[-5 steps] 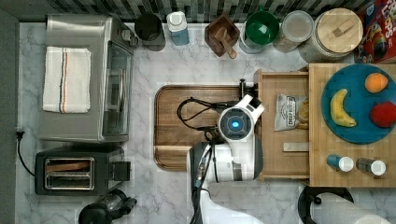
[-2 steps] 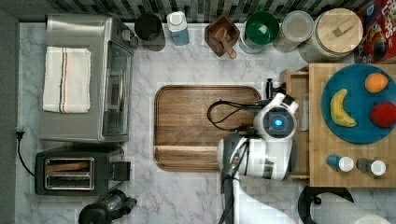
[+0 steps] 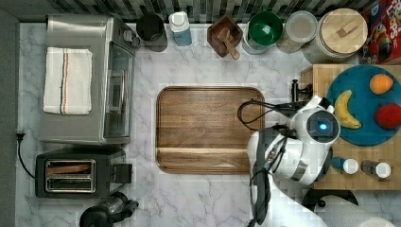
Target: Close the drawer.
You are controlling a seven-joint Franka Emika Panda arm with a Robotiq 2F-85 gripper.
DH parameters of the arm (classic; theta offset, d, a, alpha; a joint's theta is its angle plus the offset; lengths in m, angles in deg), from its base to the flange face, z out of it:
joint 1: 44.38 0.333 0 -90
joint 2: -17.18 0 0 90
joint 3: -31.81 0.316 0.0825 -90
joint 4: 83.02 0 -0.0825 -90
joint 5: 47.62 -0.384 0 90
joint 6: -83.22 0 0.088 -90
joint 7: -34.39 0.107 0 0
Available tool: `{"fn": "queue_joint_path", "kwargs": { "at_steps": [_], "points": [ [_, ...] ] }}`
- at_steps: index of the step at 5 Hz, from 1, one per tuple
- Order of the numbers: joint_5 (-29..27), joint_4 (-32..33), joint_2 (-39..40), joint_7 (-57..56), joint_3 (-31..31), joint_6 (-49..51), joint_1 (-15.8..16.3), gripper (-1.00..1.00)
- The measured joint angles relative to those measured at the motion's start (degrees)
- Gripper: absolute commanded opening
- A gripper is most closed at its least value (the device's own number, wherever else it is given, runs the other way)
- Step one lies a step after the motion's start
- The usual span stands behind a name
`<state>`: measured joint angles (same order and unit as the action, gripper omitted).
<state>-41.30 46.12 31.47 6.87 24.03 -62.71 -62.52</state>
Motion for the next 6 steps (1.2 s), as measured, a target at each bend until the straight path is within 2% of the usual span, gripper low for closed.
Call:
{"fn": "queue_joint_path", "kwargs": {
  "at_steps": [2,6],
  "points": [
    [-1.5,-3.6,1.7,-2.7,0.0,5.4,0.1,-1.00],
    [-1.5,-3.9,2.0,-2.8,0.4,5.5,-0.1,-1.00]
  ]
}}
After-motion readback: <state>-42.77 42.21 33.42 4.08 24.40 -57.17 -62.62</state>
